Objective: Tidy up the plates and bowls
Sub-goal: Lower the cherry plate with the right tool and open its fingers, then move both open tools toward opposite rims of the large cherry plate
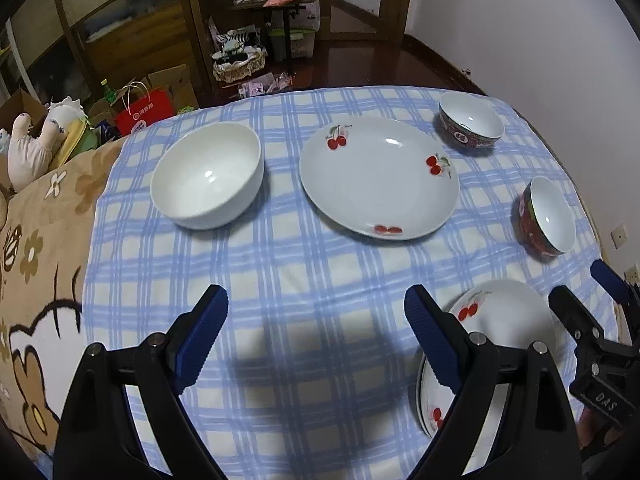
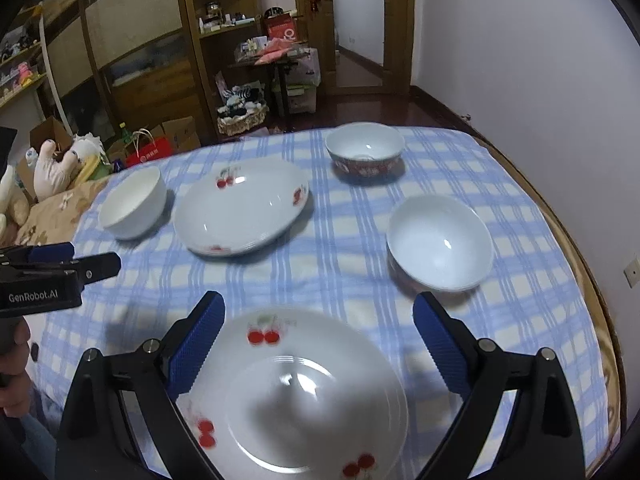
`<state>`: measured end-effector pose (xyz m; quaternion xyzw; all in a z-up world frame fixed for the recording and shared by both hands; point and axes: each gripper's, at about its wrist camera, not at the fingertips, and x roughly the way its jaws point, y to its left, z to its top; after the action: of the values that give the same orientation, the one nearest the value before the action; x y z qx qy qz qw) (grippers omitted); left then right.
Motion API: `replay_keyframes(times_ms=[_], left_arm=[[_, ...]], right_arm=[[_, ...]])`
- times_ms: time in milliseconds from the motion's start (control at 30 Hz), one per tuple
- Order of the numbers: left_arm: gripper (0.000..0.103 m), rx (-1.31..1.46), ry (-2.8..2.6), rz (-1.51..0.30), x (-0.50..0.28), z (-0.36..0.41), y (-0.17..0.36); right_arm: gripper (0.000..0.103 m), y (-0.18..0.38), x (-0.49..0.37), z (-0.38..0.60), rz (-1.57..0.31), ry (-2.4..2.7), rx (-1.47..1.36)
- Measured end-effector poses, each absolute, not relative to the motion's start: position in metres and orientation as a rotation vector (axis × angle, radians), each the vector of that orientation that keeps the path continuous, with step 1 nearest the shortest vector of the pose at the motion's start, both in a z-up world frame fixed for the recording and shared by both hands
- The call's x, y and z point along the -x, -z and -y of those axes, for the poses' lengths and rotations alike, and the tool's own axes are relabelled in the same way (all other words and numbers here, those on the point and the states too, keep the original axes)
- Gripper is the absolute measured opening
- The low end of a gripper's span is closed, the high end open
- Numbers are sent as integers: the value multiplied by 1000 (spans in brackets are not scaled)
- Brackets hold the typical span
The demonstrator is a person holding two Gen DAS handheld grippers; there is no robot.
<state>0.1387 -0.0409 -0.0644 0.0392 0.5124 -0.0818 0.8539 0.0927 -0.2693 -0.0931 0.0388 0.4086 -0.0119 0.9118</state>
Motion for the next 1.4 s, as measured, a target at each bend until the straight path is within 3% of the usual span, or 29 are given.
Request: replay_keyframes(times_ms=[433,900,1400], left_arm=[[89,22,145,-994,-216,23,12],[89,12,222,-992,-263,42,50],[87,-44,241,-1102,-280,72,107]], right_arm=[[99,58,-171,278,-830,-59,-187],[99,90,-234,281,-861,-110,-192],[87,147,-262,289,-950,-109,-242]])
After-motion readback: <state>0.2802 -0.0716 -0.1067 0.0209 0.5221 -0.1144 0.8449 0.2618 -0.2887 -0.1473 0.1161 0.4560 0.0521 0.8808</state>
